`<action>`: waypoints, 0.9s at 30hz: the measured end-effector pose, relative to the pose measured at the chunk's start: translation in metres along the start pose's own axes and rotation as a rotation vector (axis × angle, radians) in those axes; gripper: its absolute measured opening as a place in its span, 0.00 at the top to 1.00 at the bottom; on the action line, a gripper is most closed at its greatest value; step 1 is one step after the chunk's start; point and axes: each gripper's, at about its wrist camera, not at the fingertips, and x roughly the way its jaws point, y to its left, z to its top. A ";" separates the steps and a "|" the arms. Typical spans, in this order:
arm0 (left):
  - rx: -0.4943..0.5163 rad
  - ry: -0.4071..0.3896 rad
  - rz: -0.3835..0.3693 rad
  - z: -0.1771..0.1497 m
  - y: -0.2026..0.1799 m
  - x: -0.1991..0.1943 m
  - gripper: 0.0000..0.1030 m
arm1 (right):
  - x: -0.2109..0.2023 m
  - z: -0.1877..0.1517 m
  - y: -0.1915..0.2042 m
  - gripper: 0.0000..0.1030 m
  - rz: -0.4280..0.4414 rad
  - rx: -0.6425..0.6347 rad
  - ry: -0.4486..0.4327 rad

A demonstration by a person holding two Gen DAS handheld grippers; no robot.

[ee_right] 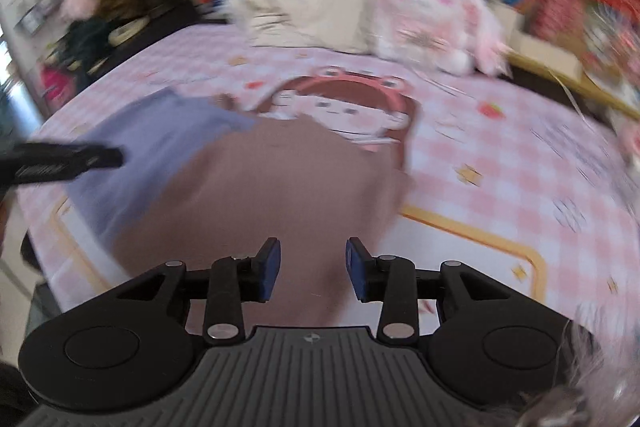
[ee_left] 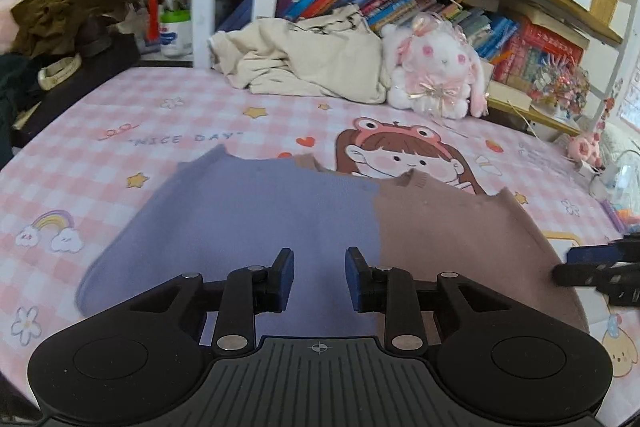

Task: Fold clothes
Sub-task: 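Withdraw both grippers and move the left gripper to the lavender half, then close the left gripper on the lavender half's edge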

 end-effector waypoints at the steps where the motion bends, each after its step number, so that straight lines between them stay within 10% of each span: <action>1: 0.008 0.004 -0.011 -0.001 -0.005 0.003 0.73 | 0.004 0.000 0.007 0.67 0.021 -0.034 0.001; 8: 0.006 0.091 0.007 -0.008 -0.005 0.044 0.70 | 0.040 -0.008 0.019 0.68 0.046 -0.133 0.118; 16: -0.192 0.044 0.199 -0.006 0.045 -0.003 0.71 | 0.040 -0.010 0.017 0.67 0.059 -0.154 0.117; 27: -0.975 -0.004 0.032 -0.071 0.122 -0.028 0.52 | 0.041 -0.013 0.020 0.64 0.065 -0.178 0.109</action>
